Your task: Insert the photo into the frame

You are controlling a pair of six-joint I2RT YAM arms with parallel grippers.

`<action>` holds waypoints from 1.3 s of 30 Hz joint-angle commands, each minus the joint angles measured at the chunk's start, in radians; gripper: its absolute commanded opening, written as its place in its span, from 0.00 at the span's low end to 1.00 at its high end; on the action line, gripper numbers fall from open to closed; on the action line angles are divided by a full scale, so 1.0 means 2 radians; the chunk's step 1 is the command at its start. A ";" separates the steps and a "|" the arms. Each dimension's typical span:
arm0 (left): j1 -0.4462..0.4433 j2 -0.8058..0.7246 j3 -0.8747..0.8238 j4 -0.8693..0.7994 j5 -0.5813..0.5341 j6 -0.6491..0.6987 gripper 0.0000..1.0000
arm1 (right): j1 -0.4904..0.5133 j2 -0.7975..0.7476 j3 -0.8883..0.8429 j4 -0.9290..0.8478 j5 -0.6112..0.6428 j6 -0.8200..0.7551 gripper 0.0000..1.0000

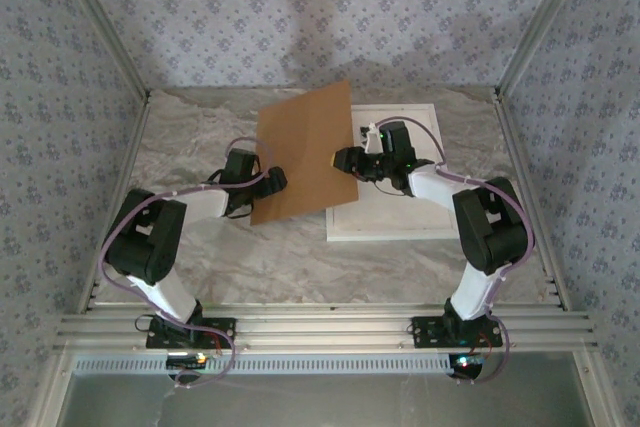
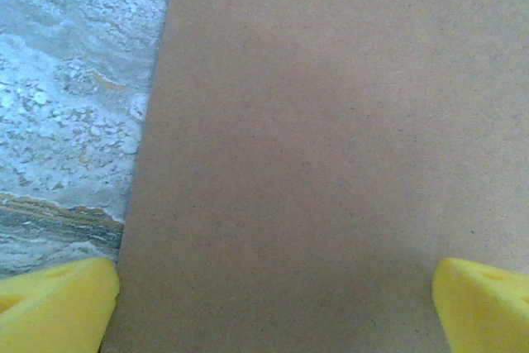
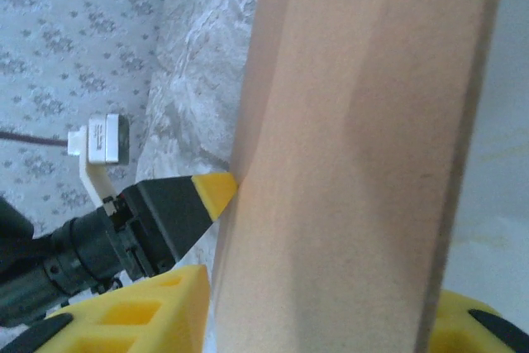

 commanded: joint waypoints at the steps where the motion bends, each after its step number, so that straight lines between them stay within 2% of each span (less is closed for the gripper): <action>1: -0.008 0.016 -0.009 -0.039 0.035 -0.010 0.98 | 0.003 -0.008 -0.003 0.020 -0.029 0.005 0.36; 8: -0.004 -0.013 -0.005 -0.064 0.019 0.003 0.99 | -0.018 -0.027 0.019 -0.033 -0.037 -0.014 0.00; 16: -0.006 -0.060 0.023 -0.106 0.012 0.027 0.98 | -0.041 -0.084 0.057 -0.125 -0.047 -0.041 0.00; 20: -0.017 -0.067 0.056 -0.140 0.002 0.047 0.98 | -0.083 -0.141 0.094 -0.226 -0.033 -0.096 0.00; 24: -0.040 -0.051 0.092 -0.154 -0.001 0.059 0.97 | -0.142 -0.206 0.110 -0.285 -0.016 -0.117 0.00; 32: -0.103 0.046 0.195 -0.169 -0.003 0.059 0.92 | -0.249 -0.291 0.115 -0.323 0.021 -0.124 0.00; 39: -0.153 0.159 0.338 -0.259 -0.042 0.069 0.83 | -0.288 -0.307 0.103 -0.313 0.017 -0.122 0.00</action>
